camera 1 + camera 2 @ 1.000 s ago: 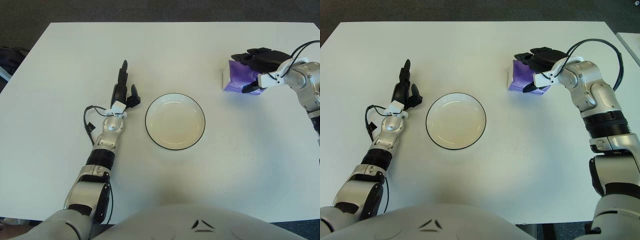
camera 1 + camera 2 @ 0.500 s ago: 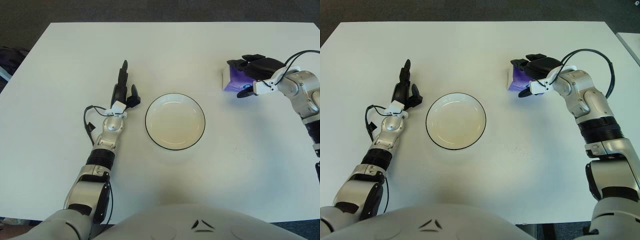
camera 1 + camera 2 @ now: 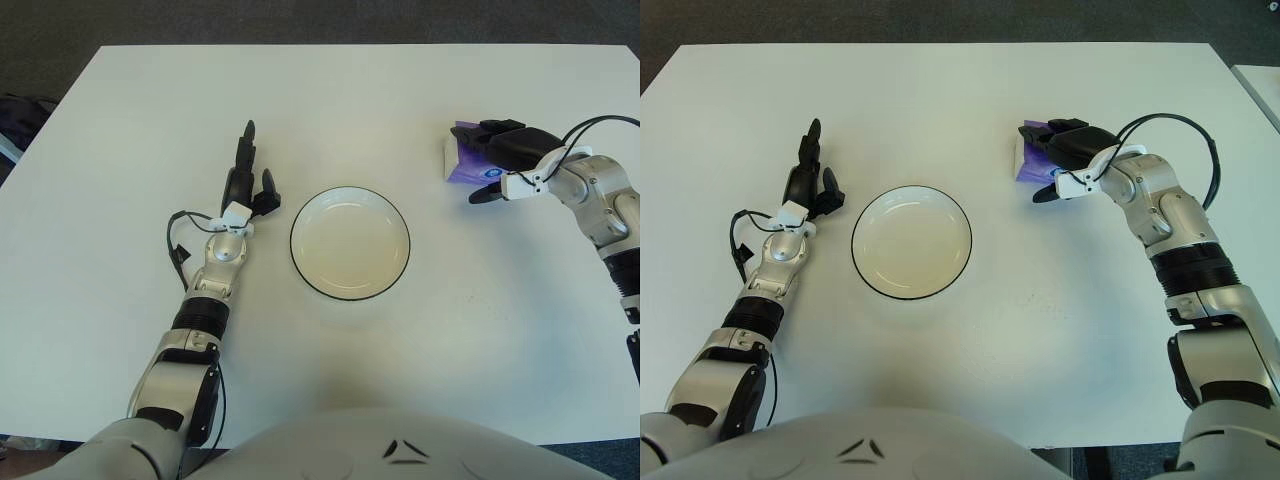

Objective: Put the tissue paper into the plate.

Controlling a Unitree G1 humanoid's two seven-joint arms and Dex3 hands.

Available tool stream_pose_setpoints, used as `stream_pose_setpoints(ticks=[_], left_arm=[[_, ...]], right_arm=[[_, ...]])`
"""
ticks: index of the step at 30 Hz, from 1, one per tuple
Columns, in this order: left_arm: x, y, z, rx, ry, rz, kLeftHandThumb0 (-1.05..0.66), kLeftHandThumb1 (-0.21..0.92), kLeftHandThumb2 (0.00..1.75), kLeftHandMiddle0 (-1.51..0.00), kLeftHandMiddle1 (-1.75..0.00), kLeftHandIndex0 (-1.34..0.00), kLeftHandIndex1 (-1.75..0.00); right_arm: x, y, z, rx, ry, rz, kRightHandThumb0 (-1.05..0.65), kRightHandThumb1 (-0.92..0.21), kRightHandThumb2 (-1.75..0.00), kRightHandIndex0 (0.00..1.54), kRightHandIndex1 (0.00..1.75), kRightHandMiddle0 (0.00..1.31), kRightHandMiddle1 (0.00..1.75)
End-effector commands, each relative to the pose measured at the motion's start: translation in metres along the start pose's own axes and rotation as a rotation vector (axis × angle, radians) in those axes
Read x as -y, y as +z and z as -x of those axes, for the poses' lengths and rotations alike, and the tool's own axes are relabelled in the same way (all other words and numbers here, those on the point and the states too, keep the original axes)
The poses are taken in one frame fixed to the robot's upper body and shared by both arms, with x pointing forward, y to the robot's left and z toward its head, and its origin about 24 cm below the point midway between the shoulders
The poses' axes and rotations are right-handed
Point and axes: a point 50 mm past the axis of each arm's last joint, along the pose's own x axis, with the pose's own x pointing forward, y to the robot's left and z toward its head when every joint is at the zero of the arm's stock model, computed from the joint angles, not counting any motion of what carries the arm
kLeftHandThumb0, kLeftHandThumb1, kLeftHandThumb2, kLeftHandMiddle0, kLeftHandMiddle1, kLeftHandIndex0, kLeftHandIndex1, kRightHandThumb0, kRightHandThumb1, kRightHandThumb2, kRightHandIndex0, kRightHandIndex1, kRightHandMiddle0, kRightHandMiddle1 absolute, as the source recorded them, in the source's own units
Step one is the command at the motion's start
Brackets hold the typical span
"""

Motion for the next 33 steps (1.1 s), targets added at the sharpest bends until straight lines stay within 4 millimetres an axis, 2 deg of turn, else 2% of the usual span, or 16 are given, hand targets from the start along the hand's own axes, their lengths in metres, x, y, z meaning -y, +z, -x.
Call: stream_pose_setpoints(ticks=[1,16,33], left_arm=[[0.007,-0.047,0.046,-0.233,-0.038,-0.015,-0.85,0.92,1.1,0.0,0.0,0.0,-0.07],[0.003,-0.049,0.046,-0.241,-0.03,-0.02,-0.86,0.92,1.11,0.0,0.0,0.0,-0.06],[0.003,-0.05,0.046,-0.249,-0.034,-0.029,-0.86,0.92,1.11,0.0,0.0,0.0,-0.05]], right_arm=[[-0.013,-0.002,-0.001,-0.017,0.018,-0.004,-1.05,-0.92,-0.41,0.0,0.0,0.0,0.0],[-0.006,-0.023,-0.003,-0.11,-0.054,-0.004,-1.05,-0.92,-0.43,0.0,0.0,0.0,0.0],[0.018,-0.035,0.007,-0.157,-0.155,-0.009,-1.05,-0.92,-0.46,0.0,0.0,0.0,0.0]])
